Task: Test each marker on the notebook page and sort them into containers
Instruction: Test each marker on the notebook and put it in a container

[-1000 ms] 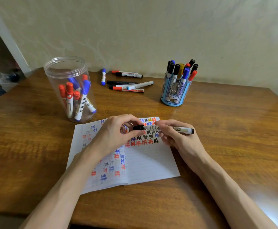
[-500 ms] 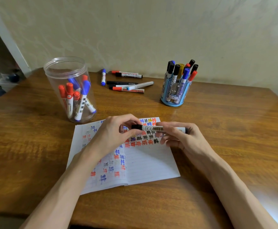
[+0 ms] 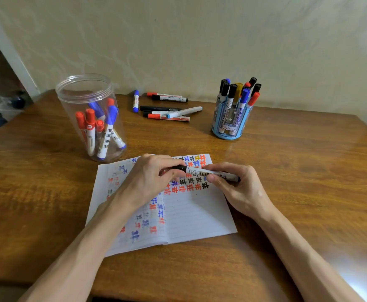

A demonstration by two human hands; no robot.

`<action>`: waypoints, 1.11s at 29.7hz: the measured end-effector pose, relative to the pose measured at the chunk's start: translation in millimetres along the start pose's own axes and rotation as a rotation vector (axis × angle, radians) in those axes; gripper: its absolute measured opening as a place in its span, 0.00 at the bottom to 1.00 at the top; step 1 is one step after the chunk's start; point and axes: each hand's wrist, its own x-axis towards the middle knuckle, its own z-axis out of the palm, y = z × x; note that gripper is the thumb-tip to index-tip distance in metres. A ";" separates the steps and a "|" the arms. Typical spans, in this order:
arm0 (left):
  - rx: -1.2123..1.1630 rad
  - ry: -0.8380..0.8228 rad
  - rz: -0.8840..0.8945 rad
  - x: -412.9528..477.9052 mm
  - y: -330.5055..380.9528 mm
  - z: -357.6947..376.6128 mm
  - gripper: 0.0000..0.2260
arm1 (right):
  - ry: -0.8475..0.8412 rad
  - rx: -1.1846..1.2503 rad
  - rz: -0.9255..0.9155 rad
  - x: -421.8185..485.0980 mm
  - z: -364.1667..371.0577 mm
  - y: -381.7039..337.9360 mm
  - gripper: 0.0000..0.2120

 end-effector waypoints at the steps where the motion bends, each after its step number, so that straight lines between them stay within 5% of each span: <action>1: -0.006 -0.009 -0.008 -0.1 0.3 -0.7 0.10 | 0.004 0.007 0.000 -0.4 0.5 -0.3 0.13; 8: -0.219 -0.023 -0.133 0.0 7.8 -24.2 0.08 | -0.027 0.024 -0.077 3.9 4.6 -12.2 0.11; 17: -0.667 0.224 -0.083 -15.5 31.1 -61.3 0.09 | -0.235 -0.045 -0.172 14.9 33.2 -40.5 0.09; 33: -0.564 0.561 -0.068 -21.5 22.0 -135.4 0.12 | -0.222 -0.071 -0.155 36.4 70.4 -58.6 0.09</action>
